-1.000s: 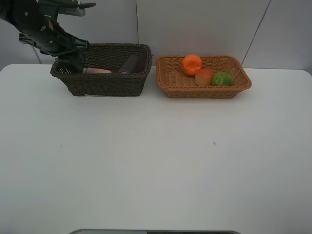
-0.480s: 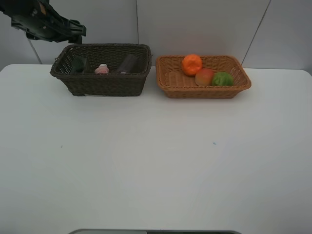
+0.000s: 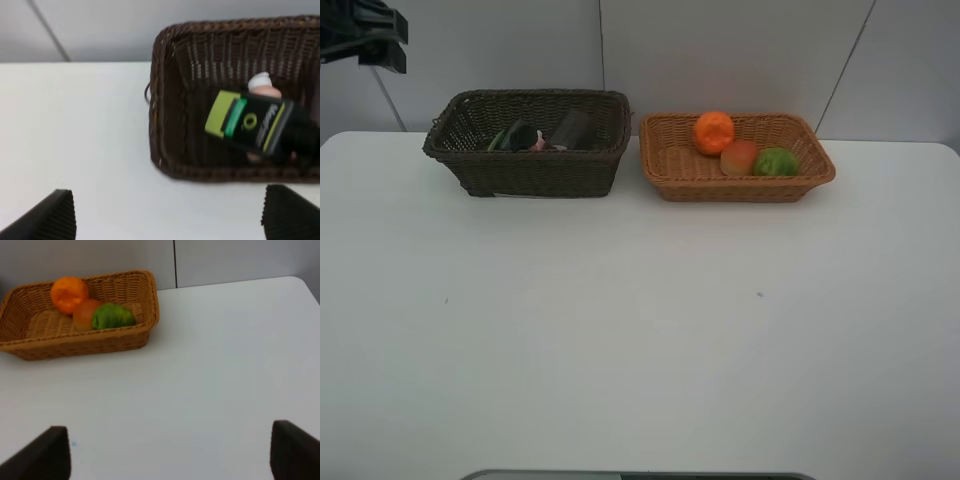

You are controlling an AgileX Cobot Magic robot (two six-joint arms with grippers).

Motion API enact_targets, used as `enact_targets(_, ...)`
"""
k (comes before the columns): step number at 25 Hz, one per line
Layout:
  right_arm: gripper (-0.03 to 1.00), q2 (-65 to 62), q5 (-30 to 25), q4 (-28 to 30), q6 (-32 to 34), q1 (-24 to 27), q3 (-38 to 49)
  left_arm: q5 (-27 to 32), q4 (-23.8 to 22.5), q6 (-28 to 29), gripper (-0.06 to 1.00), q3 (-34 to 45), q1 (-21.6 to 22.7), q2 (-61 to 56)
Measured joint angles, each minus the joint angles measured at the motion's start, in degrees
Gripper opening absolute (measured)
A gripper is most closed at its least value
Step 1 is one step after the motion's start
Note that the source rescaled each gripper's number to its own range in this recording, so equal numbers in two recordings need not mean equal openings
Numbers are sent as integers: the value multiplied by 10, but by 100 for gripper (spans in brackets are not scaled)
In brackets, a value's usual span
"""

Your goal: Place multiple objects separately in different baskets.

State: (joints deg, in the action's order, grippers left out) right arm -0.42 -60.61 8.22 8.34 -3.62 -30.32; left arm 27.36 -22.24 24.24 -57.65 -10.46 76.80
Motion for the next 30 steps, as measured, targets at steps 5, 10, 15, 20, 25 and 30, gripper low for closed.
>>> enact_targets(5, 88, 0, 0, 0, 0, 0, 0, 43, 12, 2, 93, 108, 0, -183)
enact_targets(10, 88, 0, 0, 0, 0, 0, 0, 138, 20, -2, 93, 185, 0, -375)
enact_targets(15, 88, 0, 0, 0, 0, 0, 0, 270, 91, -64, 93, 196, 0, -540)
enact_targets(20, 88, 0, 0, 0, 0, 0, 0, 370, 185, -133, 93, 196, 0, -675)
enact_targets(25, 88, 0, 0, 0, 0, 0, 0, 414, 213, -157, 93, 196, 0, -761)
enact_targets(30, 88, 0, 0, 0, 0, 0, 0, 414, 210, -167, 93, 208, 0, -772)
